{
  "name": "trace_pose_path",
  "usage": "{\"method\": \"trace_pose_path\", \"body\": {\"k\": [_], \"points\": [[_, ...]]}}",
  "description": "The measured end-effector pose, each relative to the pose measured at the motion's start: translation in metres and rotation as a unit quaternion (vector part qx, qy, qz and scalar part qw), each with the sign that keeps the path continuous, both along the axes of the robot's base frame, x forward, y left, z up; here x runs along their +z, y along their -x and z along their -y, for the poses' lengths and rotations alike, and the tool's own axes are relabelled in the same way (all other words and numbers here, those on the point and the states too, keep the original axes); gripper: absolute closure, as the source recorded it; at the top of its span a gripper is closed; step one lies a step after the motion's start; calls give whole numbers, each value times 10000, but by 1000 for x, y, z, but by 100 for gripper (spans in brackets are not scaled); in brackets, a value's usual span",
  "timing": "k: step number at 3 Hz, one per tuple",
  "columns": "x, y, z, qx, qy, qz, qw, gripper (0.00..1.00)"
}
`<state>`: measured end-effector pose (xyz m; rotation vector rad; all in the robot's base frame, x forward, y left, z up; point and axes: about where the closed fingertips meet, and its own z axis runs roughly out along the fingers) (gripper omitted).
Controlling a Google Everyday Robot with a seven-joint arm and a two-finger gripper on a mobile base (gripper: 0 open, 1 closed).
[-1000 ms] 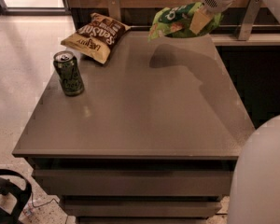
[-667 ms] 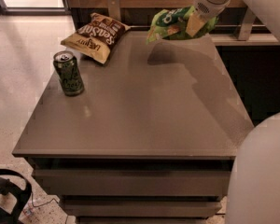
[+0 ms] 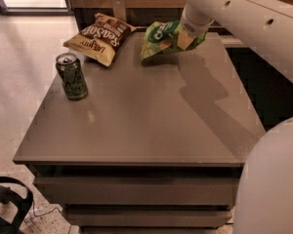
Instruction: Move green rice chip bag near brown chip bag
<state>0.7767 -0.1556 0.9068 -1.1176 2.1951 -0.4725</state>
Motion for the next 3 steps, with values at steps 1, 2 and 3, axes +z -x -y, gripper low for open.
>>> {"method": "trace_pose_path", "body": {"k": [1, 2, 3], "points": [[-4, -1, 0, 12, 25, -10, 10000, 81], [-6, -1, -1, 17, 31, -21, 10000, 59], [-7, -1, -1, 18, 35, -33, 10000, 36]]}}
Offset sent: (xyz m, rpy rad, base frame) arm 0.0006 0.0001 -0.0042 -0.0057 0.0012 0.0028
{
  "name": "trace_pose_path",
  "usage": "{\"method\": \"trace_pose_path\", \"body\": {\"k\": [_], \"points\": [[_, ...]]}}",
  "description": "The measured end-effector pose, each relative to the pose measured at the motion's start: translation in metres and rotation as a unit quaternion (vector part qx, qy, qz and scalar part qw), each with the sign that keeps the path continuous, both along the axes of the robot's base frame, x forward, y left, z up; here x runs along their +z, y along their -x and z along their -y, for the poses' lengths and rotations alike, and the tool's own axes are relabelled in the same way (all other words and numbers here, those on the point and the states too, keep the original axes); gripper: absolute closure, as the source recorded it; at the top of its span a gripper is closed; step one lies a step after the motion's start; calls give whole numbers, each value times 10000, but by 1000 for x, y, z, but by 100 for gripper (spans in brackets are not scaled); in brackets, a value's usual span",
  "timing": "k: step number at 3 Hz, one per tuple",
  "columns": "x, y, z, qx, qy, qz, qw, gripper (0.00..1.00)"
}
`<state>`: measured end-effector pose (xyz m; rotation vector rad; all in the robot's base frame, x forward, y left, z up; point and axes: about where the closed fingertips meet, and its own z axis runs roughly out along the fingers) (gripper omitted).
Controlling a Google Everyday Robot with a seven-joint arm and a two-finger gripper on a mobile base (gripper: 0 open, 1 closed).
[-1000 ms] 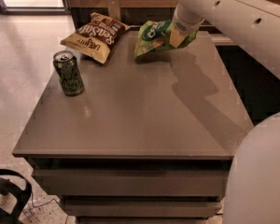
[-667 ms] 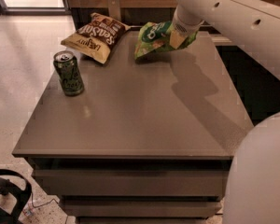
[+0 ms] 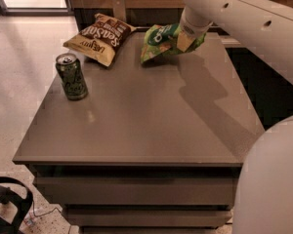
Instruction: Move green rice chip bag near brown chip bag
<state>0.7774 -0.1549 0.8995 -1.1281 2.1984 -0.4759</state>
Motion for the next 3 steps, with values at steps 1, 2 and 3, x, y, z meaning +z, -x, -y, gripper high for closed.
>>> {"method": "trace_pose_path", "body": {"k": [1, 2, 3], "points": [[-2, 0, 0, 2, 4, -12, 10000, 13], [-3, 0, 0, 4, 8, -24, 10000, 0], [-3, 0, 0, 4, 8, -24, 10000, 0]]}}
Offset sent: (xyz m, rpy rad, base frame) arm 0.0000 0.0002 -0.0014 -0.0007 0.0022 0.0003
